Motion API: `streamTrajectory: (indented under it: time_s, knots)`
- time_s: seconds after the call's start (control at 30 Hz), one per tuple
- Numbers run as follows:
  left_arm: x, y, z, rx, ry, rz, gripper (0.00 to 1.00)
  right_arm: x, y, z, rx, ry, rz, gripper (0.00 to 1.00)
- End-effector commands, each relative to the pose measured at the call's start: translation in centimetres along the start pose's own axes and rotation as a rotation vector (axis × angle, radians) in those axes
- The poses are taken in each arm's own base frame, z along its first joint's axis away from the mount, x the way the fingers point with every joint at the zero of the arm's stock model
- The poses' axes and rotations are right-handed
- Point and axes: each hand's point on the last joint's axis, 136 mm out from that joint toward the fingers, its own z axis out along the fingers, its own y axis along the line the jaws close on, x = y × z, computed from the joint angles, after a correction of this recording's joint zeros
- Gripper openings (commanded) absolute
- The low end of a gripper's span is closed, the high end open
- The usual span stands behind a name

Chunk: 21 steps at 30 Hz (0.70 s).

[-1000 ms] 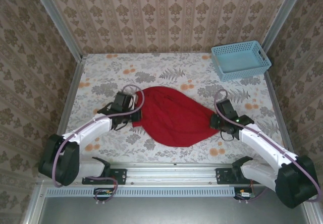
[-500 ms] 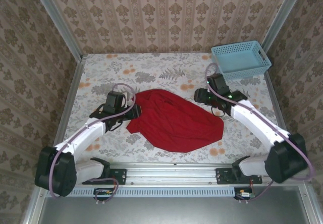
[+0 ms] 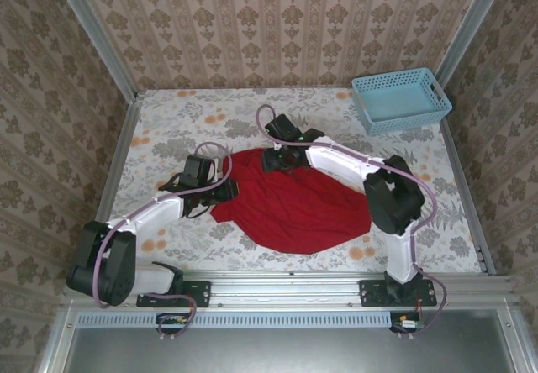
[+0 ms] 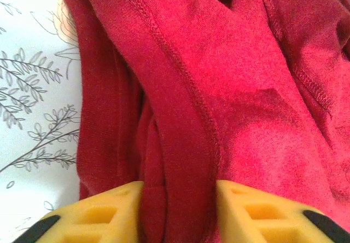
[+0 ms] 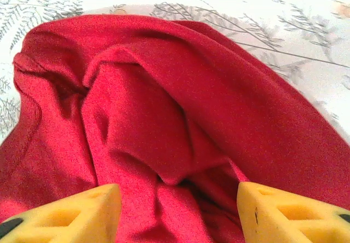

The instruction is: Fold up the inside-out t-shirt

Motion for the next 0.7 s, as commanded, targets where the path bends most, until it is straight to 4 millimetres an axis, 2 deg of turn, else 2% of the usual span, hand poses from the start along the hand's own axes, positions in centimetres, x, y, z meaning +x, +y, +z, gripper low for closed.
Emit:
streamTrajectory:
  time_s: [0.0, 0.1, 0.17, 0.3, 0.37, 0.47, 0.57, 0.67]
  knots:
    - [0.0, -0.9, 0.3, 0.050, 0.011, 0.026, 0.33, 0.4, 0.5, 1.5, 0.006, 0.066, -0.040, 0.57]
    - [-0.1, -0.8, 0.2, 0.033, 0.013, 0.042, 0.27, 0.4, 0.6, 2.6, 0.024, 0.092, -0.055, 0.47]
    - [-0.3, -0.6, 0.1, 0.024, 0.005, 0.044, 0.23, 0.3, 0.3, 2.9, 0.044, 0.096, -0.066, 0.34]
    - [-1.1, -0.6, -0.4, 0.022, -0.011, 0.035, 0.11, -1.2, 0.0, 0.9, 0.080, 0.048, -0.088, 0.07]
    - [-2.1, -0.6, -1.1, 0.016, -0.028, 0.036, 0.05, -2.5, -0.3, -1.4, 0.105, -0.002, -0.106, 0.00]
    - [-4.9, -0.7, -3.7, -0.007, -0.090, 0.051, 0.00, -4.9, -0.5, -6.7, 0.136, -0.115, -0.125, 0.00]
    - [-8.7, -1.3, -8.2, -0.026, -0.210, 0.073, 0.00, -7.3, -0.8, -13.6, 0.145, -0.271, -0.126, 0.00]
    - [-12.7, -2.7, -14.1, -0.036, -0.367, 0.098, 0.00, -8.7, -1.1, -20.1, 0.134, -0.427, -0.113, 0.00]
